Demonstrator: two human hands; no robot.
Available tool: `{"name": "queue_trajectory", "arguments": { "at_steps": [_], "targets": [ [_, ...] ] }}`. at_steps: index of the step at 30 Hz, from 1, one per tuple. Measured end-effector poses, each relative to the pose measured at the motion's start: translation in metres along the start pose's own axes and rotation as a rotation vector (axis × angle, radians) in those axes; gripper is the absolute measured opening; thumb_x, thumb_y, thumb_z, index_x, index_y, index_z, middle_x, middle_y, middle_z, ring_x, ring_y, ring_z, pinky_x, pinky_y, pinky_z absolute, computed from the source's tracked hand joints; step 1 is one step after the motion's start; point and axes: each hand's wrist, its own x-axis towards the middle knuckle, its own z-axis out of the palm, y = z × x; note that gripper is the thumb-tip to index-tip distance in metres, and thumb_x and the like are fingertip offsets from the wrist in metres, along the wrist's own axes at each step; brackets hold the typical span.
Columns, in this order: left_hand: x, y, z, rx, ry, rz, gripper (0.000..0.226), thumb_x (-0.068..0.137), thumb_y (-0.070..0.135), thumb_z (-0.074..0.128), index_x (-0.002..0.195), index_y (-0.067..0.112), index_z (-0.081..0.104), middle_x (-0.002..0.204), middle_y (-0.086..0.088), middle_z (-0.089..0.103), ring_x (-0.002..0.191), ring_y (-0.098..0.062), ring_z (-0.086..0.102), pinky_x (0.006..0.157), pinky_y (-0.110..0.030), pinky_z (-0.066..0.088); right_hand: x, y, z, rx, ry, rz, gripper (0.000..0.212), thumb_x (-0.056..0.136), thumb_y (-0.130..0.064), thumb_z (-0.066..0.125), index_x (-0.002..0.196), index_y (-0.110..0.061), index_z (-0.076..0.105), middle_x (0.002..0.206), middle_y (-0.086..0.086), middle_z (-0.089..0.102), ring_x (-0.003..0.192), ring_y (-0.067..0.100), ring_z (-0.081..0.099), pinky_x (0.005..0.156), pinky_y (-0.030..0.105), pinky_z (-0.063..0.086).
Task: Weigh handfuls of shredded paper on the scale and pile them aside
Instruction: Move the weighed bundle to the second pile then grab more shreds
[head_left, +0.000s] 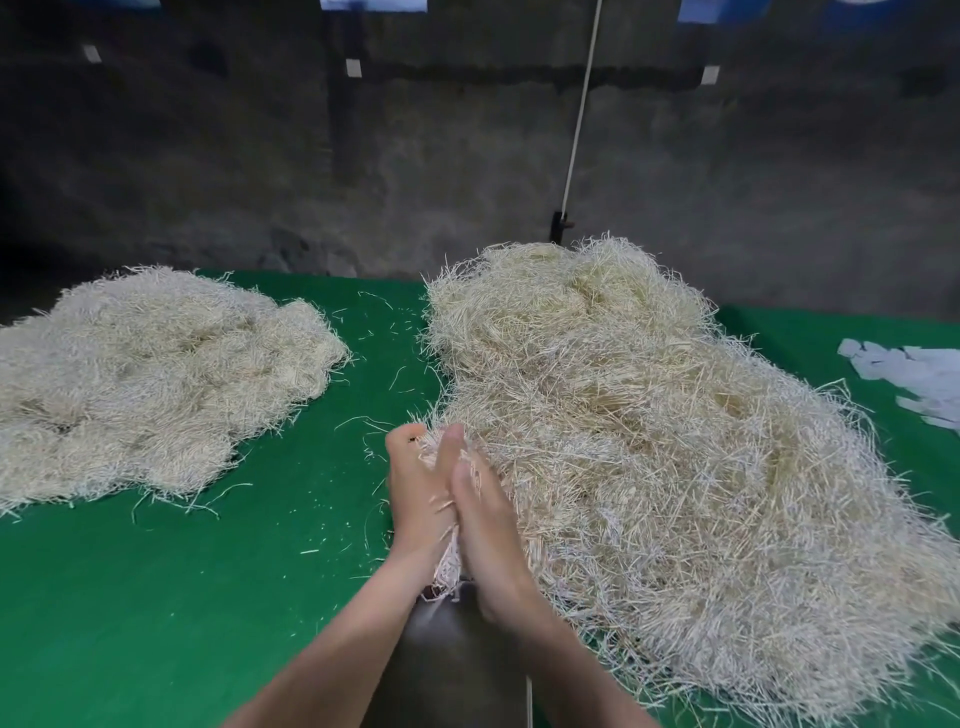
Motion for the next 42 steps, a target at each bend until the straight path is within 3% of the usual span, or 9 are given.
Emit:
{"name": "queue_trajectory", "arguments": {
  "at_steps": [3, 5, 10, 14, 26, 30, 34, 37, 42],
  "targets": [
    [-0.014, 0.001, 0.004, -0.172, -0.124, -0.142, 0.069, 0.079, 0.067, 0.041, 0.105, 0.005, 0.059, 0.099, -0.007, 0.061, 0.094, -0.014, 0.050, 0.081, -0.022, 0.046, 0.014, -0.003, -0.010, 0.065, 0.198, 0.087, 0.035, 0.096, -0.048, 0.039, 0.117, -0.024, 0.054, 0.105, -0.006, 0.062, 0.080, -0.009, 0.062, 0.068, 0.018, 0.052],
    [-0.036, -0.003, 0.005, -0.219, -0.237, -0.387, 0.084, 0.068, 0.077, 0.037, 0.127, 0.019, 0.053, 0.121, 0.010, 0.053, 0.112, -0.012, 0.050, 0.097, -0.028, 0.041, 0.026, -0.008, -0.021, 0.222, 0.288, 0.197, 0.036, 0.099, -0.042, 0.038, 0.124, -0.018, 0.049, 0.118, -0.005, 0.056, 0.104, 0.002, 0.059, 0.088, 0.027, 0.051],
    [-0.008, 0.000, 0.002, -0.460, -0.037, -0.637, 0.042, 0.086, 0.052, 0.058, 0.074, 0.011, 0.061, 0.064, -0.004, 0.058, 0.054, -0.018, 0.055, 0.054, -0.025, 0.044, -0.006, -0.001, 0.011, -0.260, 0.292, -0.092, 0.032, 0.094, -0.039, 0.031, 0.086, -0.017, 0.053, 0.085, -0.007, 0.051, 0.080, 0.007, 0.049, 0.073, 0.020, 0.040],
    [-0.027, -0.009, 0.011, -0.267, -0.004, -0.588, 0.055, 0.092, 0.051, 0.051, 0.112, 0.001, 0.058, 0.098, -0.015, 0.068, 0.087, -0.025, 0.067, 0.076, -0.030, 0.055, 0.011, -0.004, -0.018, -0.114, 0.314, -0.005, 0.049, 0.101, -0.020, 0.036, 0.053, -0.019, 0.036, 0.049, -0.009, 0.037, 0.044, 0.003, 0.030, 0.046, 0.020, 0.020],
    [-0.012, 0.003, 0.007, -0.243, -0.140, -0.481, 0.041, 0.098, 0.034, 0.048, 0.103, -0.004, 0.061, 0.066, -0.026, 0.058, 0.047, -0.016, 0.052, 0.047, -0.019, 0.042, -0.006, 0.006, -0.006, -0.139, 0.334, 0.006, 0.049, 0.100, -0.018, 0.040, 0.052, -0.024, 0.036, 0.048, -0.005, 0.039, 0.043, 0.004, 0.035, 0.045, 0.026, 0.030],
    [-0.016, -0.004, 0.008, -0.189, -0.218, -0.519, 0.039, 0.096, 0.041, 0.049, 0.108, 0.007, 0.061, 0.104, -0.014, 0.064, 0.096, -0.022, 0.057, 0.092, -0.036, 0.046, 0.002, 0.007, -0.021, -0.033, 0.234, 0.161, 0.048, 0.101, -0.018, 0.038, 0.052, -0.018, 0.039, 0.051, -0.003, 0.037, 0.049, 0.013, 0.032, 0.052, 0.027, 0.030],
    [-0.006, -0.007, -0.004, -0.033, -0.128, -0.179, 0.057, 0.088, 0.050, 0.052, 0.098, -0.005, 0.060, 0.080, -0.002, 0.053, 0.074, -0.014, 0.050, 0.072, -0.023, 0.041, 0.001, 0.002, -0.051, 0.242, 0.098, 0.163, 0.009, 0.093, -0.024, 0.051, 0.101, -0.023, 0.056, 0.091, -0.005, 0.058, 0.077, 0.011, 0.056, 0.063, 0.022, 0.045],
    [-0.006, -0.007, 0.000, 0.169, -0.174, 0.014, 0.044, 0.088, 0.053, 0.050, 0.089, 0.009, 0.054, 0.086, 0.009, 0.054, 0.070, 0.003, 0.045, 0.061, -0.012, 0.030, 0.003, -0.006, -0.042, 0.151, 0.004, 0.062, 0.056, 0.085, -0.060, 0.045, 0.137, -0.040, 0.036, 0.138, -0.022, 0.037, 0.123, 0.003, 0.041, 0.096, 0.034, 0.041],
    [-0.016, 0.002, 0.005, -0.151, -0.256, -0.232, 0.087, 0.077, 0.078, 0.031, 0.116, 0.003, 0.053, 0.113, -0.022, 0.056, 0.100, -0.026, 0.060, 0.091, -0.037, 0.049, 0.022, -0.014, -0.035, 0.081, 0.289, 0.071, 0.040, 0.097, -0.049, 0.034, 0.099, -0.019, 0.060, 0.089, -0.010, 0.061, 0.078, 0.007, 0.057, 0.063, 0.011, 0.046]
  ]
}}
